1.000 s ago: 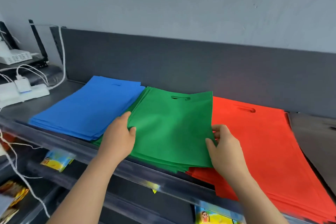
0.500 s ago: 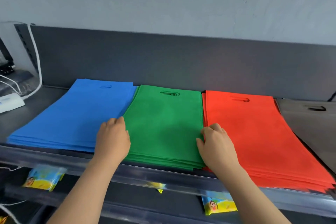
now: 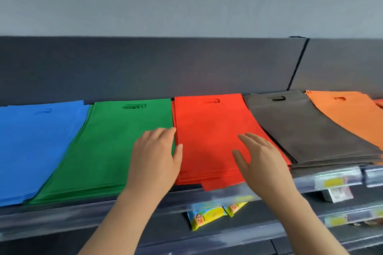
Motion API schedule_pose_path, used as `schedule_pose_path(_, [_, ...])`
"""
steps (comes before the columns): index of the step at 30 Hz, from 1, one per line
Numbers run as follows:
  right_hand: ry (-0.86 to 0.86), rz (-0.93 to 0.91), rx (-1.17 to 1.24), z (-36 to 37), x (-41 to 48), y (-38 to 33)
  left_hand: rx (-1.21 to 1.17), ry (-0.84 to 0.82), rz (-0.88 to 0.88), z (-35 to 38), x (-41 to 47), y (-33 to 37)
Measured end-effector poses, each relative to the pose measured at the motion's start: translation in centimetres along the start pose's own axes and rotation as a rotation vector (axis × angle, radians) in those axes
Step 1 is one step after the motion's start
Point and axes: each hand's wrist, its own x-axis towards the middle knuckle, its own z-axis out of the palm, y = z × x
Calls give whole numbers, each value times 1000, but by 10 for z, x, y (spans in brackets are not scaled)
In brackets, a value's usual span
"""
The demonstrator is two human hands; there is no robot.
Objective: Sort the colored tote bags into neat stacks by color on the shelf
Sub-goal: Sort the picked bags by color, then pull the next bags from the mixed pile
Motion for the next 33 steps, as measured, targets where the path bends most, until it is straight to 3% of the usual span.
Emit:
schedule_pose_path(9, [-29,179,-95,-76,-34,133,-68,-79,167,62,8,148])
schedule_pose_path(19, [-69,259,-133,-147,-55,295,-174,-78,162,128,7,316])
schedule_pose_path(33, [-69,308,-192,-170,-7,440,-221,-156,257,199,64,450])
